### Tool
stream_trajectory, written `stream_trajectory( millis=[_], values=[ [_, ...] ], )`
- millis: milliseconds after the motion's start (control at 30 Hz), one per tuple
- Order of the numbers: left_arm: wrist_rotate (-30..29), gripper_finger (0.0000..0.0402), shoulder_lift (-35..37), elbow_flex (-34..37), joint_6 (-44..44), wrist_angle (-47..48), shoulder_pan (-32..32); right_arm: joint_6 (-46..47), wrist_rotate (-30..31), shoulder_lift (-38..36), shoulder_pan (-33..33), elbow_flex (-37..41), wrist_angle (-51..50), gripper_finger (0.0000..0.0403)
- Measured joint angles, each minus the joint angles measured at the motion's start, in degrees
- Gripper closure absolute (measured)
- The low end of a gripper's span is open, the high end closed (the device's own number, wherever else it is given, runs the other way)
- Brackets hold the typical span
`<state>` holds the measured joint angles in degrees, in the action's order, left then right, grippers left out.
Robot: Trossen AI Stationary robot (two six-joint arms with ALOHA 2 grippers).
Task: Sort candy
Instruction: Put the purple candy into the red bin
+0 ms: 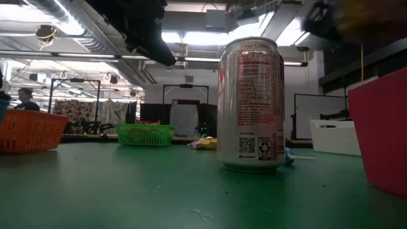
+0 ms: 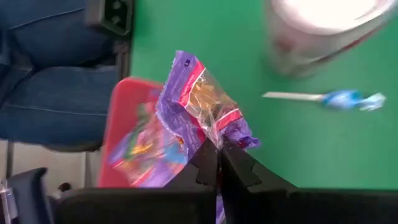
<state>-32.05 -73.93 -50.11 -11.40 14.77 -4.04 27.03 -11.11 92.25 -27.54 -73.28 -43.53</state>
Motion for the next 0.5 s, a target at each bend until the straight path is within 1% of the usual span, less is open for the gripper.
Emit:
stream_trajectory(
  millis=[233, 500],
  values=[
    [0.0, 0.0282, 0.0, 0.0, 0.0, -4.4, 0.1, 6.9, 0.0, 0.0, -6.8, 0.0, 0.1, 0.0400],
    [-0.4, 0.0282, 0.0, 0.0, 0.0, -14.0, 0.8, 12.5, 0.1, 0.0, -10.7, 0.0, 0.2, 0.0400]
  ],
)
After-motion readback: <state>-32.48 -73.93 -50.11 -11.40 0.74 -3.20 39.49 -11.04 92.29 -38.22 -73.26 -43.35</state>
